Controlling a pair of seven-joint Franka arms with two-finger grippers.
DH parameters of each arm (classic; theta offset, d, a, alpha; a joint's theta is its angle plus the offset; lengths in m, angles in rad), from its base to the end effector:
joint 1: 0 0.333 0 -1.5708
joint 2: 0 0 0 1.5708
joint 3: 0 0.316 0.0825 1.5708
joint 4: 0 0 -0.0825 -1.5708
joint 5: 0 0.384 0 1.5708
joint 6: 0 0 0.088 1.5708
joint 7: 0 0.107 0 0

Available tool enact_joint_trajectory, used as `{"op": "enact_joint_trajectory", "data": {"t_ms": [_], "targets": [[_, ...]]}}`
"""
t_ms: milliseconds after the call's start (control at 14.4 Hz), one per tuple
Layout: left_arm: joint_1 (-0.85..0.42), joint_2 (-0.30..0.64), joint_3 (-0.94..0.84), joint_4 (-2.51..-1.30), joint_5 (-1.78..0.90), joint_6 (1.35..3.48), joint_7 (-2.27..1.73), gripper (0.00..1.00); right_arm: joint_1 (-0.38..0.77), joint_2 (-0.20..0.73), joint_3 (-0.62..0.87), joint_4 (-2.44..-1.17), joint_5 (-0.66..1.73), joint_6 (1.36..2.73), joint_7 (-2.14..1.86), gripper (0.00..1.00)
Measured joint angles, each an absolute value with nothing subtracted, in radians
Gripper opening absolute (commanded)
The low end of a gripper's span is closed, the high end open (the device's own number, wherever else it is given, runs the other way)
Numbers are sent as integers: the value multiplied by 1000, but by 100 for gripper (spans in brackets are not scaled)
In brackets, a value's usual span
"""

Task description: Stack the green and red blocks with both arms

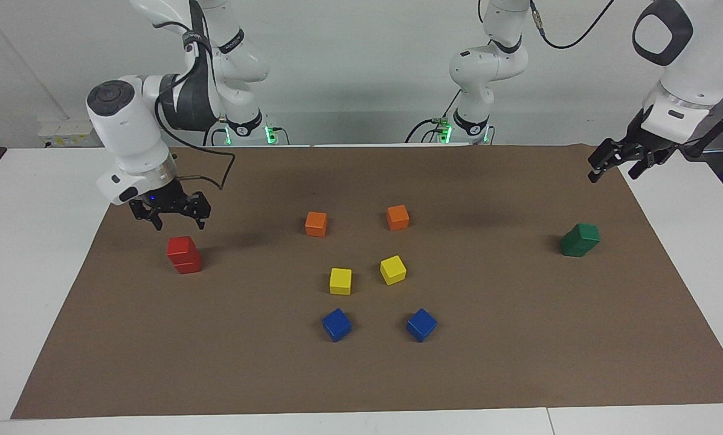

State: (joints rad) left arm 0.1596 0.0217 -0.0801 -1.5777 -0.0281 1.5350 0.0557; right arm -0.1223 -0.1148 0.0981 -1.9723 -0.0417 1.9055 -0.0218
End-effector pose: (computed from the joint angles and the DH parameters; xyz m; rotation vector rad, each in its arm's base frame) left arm 0.5549 0.0416 0.6063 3.1058 0.0367 -0.0966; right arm 0.5304 -0.0140 0.5240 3.0887 0.0154 0.0713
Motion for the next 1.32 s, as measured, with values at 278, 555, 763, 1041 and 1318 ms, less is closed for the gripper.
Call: {"op": "enact_joint_trajectory", "data": {"t_ms": [278, 555, 763, 1041, 1318], "targets": [[150, 14, -80, -1561, -28, 1513, 28, 100, -122, -212, 99, -1845, -15, 1663, -23, 100], [124, 12, -81, -1567, -28, 1546, -41, 100, -127, -174, 95, -1712, -15, 1553, -39, 100], [111, 12, -81, -1566, -28, 1546, -43, 100, -135, -90, 93, -1637, -15, 1526, -41, 100], [78, 10, -83, -1562, -20, 1546, -47, 100, -135, -62, 94, -1621, -15, 1526, -41, 100], [77, 9, -77, -1559, -20, 1569, -47, 100, -135, -62, 94, -1613, -15, 1551, -41, 100]]}}
